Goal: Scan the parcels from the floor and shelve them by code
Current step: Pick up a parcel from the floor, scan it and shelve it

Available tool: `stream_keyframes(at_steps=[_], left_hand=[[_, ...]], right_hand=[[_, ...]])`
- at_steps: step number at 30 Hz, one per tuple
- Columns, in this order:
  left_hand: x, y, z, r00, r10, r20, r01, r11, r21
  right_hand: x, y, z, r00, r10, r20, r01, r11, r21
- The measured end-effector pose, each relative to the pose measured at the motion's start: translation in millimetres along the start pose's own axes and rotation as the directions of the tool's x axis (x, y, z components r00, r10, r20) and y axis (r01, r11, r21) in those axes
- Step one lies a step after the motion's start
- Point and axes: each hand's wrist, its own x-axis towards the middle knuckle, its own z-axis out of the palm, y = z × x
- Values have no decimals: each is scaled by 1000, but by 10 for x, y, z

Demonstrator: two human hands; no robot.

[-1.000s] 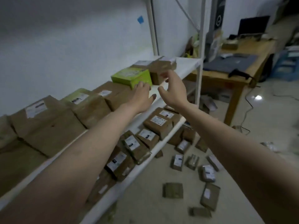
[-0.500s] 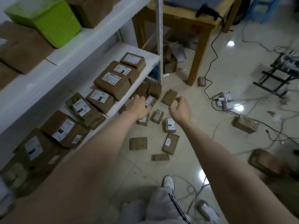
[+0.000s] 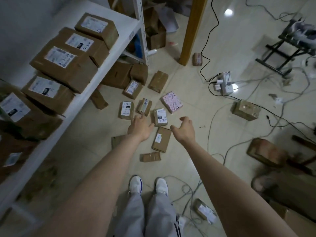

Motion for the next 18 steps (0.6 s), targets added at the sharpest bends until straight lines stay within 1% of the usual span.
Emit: stream_keyframes(at_steps=[4, 8, 10, 15, 18], left_hand=[[469, -237, 479, 1000, -20, 15, 20, 1000, 8], [946, -418, 1021, 1000, -23, -2, 23, 999, -34], [1175, -521, 1309, 1000, -21, 11, 21, 999, -41], [1739, -882, 1994, 1000, 17, 26, -16, 1000, -24], [2078, -1150, 2364, 999, 39, 21, -38, 999, -33]], right_hand=[[432, 378, 389, 996, 94, 11, -94, 995, 29], [842, 814, 904, 985, 170, 30, -171, 985, 24], [1048, 1016, 1193, 976, 216, 31, -217, 976, 31], [1591, 1437, 2059, 952, 305, 27, -306, 945, 119], [1906, 1695, 2645, 936, 350, 39, -352, 929, 117]])
